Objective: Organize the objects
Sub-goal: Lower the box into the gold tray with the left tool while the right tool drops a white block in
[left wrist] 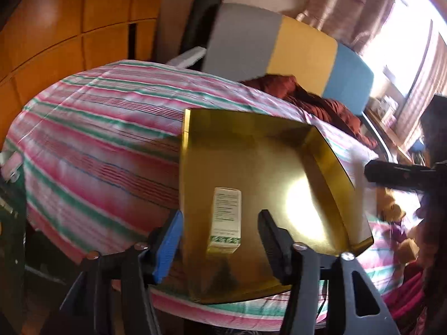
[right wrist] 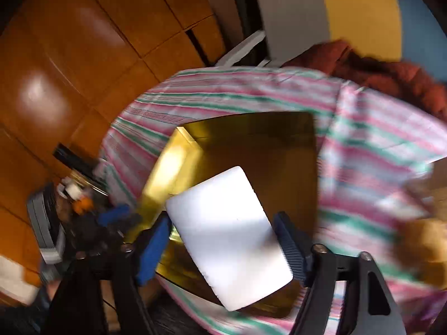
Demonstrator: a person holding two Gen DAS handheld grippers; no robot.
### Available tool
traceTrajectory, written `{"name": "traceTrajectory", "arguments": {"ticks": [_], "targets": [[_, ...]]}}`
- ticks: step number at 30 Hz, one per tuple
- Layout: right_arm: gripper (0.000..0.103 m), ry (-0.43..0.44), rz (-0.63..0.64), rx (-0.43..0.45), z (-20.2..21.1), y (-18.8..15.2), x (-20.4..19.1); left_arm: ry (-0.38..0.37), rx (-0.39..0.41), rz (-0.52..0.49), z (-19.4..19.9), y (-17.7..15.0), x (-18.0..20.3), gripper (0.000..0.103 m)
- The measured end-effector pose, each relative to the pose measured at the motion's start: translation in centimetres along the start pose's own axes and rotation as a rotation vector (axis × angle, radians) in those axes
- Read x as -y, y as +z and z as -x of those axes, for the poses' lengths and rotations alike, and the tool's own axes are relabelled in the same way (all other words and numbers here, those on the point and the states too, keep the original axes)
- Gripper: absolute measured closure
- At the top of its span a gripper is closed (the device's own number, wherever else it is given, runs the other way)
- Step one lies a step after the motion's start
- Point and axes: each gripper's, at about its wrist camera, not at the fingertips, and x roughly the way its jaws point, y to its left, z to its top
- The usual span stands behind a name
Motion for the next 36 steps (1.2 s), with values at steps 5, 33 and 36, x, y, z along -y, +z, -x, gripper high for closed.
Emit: {"name": "traceTrajectory", "arguments": {"ticks": [5, 33, 36], "targets": [[0.0, 0.026, -0.024, -0.011, -2.5, -0.9, -2.9, 0.03, 0.053, 0.044, 2.0, -0.2, -1.5, 0.039], [0.0, -0.441, 0.174, 0.279, 0.5, -7.5, -5.9, 0.176, 0.1, -0.045, 2.7, -2.0, 3.1, 0.039], [0.0, -0.443, 0.156, 0.283, 0.8, -7.5, -5.4, 0.175, 0.102, -0.069, 2.7, -2.1, 3.9, 0.038]]}}
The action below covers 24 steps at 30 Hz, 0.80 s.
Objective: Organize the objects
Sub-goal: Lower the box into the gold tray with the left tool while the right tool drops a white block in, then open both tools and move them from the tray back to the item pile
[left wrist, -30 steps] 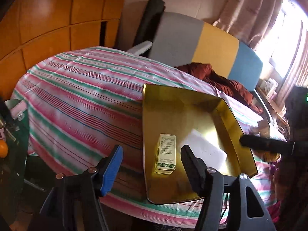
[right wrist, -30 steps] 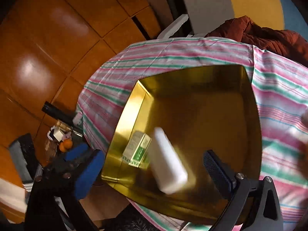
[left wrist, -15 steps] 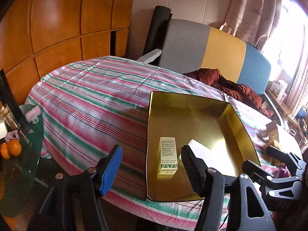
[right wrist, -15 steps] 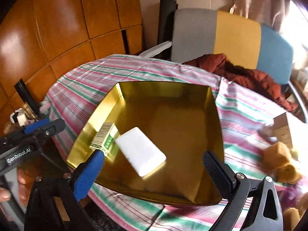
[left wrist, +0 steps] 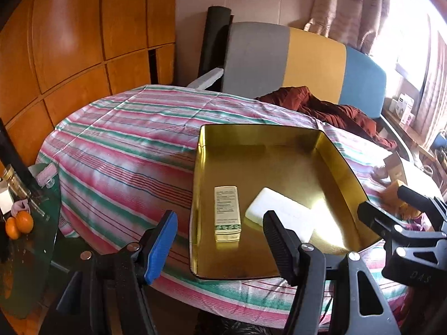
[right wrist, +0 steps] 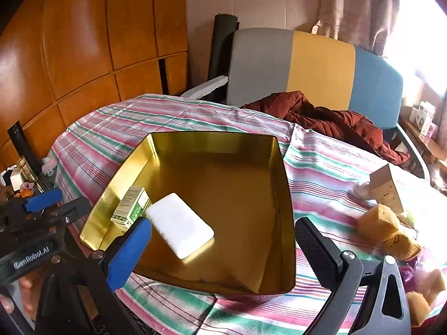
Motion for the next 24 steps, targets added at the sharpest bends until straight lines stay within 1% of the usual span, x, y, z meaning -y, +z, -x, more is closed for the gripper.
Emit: {"name": "traceTrajectory", "arguments": {"ticks": [3, 14, 20, 24], "targets": [[0.0, -0.007, -0.016, 0.002, 0.1, -0.2, 0.8, 0.006, 0.01, -0.032, 0.2, 0.1, 0.9, 0.039], [0.0, -0.047, -0.087, -0.001, 0.8, -1.3, 4.6, -0.026, -0.017, -0.112, 0.0, -0.2, 4.0, 0.038], [0.0, -0.095, -0.14, -0.002, 1.7, -2.0, 7.9, -0.042, -0.021, -0.152, 0.1, -0.3, 5.5, 0.038], [0.0, -0.149, -0.186, -0.016, 2.3, -2.8, 11.1, -0.06, -0.025, -0.175, 0.0, -0.3, 6.3, 0.038]]}}
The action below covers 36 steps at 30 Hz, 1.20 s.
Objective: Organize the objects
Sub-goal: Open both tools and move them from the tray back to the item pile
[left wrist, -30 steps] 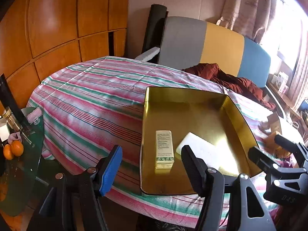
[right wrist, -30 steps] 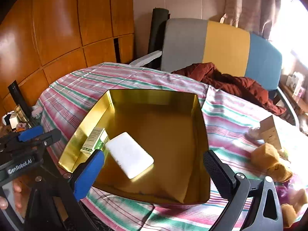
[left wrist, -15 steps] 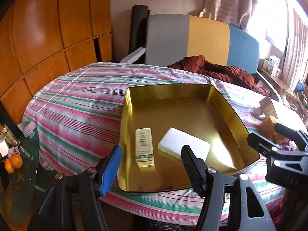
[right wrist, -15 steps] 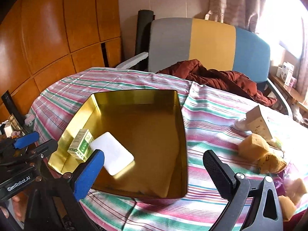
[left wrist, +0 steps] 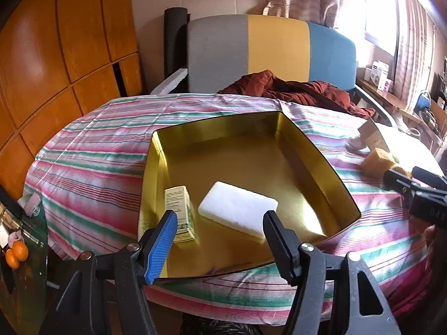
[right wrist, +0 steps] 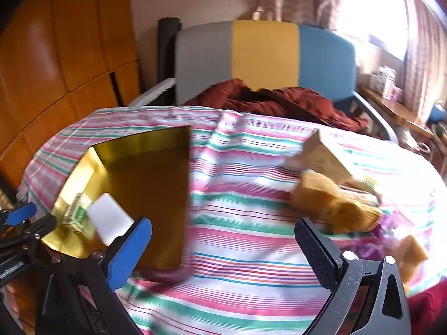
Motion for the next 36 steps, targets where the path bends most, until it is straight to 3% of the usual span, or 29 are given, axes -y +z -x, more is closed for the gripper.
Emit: {"name": "traceTrajectory", "arguments": {"ticks": [14, 25, 31, 36], "targets": [[0.0, -0.199, -0.156, -0.005, 2.5, 0.4, 12.5, -0.08, -0.002, -0.091, -0.4, 0.8, 3.7, 0.038], [0.0, -0.307, -0.427, -0.008, 4.6, -1.1, 23.8, -0.199, -0.033, -0.154, -0.9, 0.7, 7.0, 0.038], [0.0, -0.209, -0.679, 0.016, 4.7, -3.2, 28.5, -0.28, -0.074, -0.178, -1.6, 1.0, 9.3, 0.038], [0.0, -0.135, -0.789, 0.071, 5.2, -4.3, 29.9, -0.367, -0.09, -0.276, -1.9, 1.2, 13.7, 0.038]]}}
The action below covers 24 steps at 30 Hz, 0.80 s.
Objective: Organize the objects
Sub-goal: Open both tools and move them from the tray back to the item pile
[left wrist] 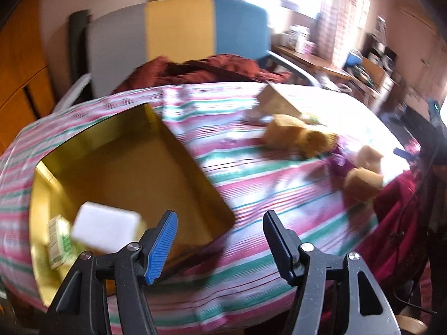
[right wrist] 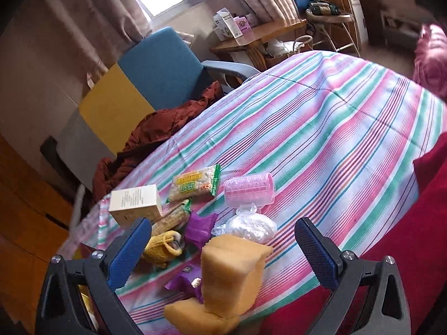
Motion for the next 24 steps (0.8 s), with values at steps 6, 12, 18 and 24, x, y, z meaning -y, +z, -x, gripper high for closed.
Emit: {"name": "traceTrajectory", "arguments": {"ticks": [6, 12, 18, 24], "targets": [[0.0, 0.035, -0.042, 0.015, 0.2, 0.1, 0.7, -0.142, -0.029, -0.165, -3.1, 1.7, 6.0, 0.038], [0.0, 0.055, -0.047, 0.006, 0.0, 0.1, 0.8, -0.261, -0.035, -0.322, -5.0, 2.3, 12.1, 0.029], [0.0, 0.08, -0.055, 0.01, 0.2, 0.1, 1.0, -0.36, -0.054, -0.387, -6.6, 2.8, 16.6, 0.022], [0.0, 0.108, -0.084, 0.007, 0.1, 0.2, 1.5, -0.39, -0.093, -0.399, -8.3, 3.3, 20.5, 0.021]]}}
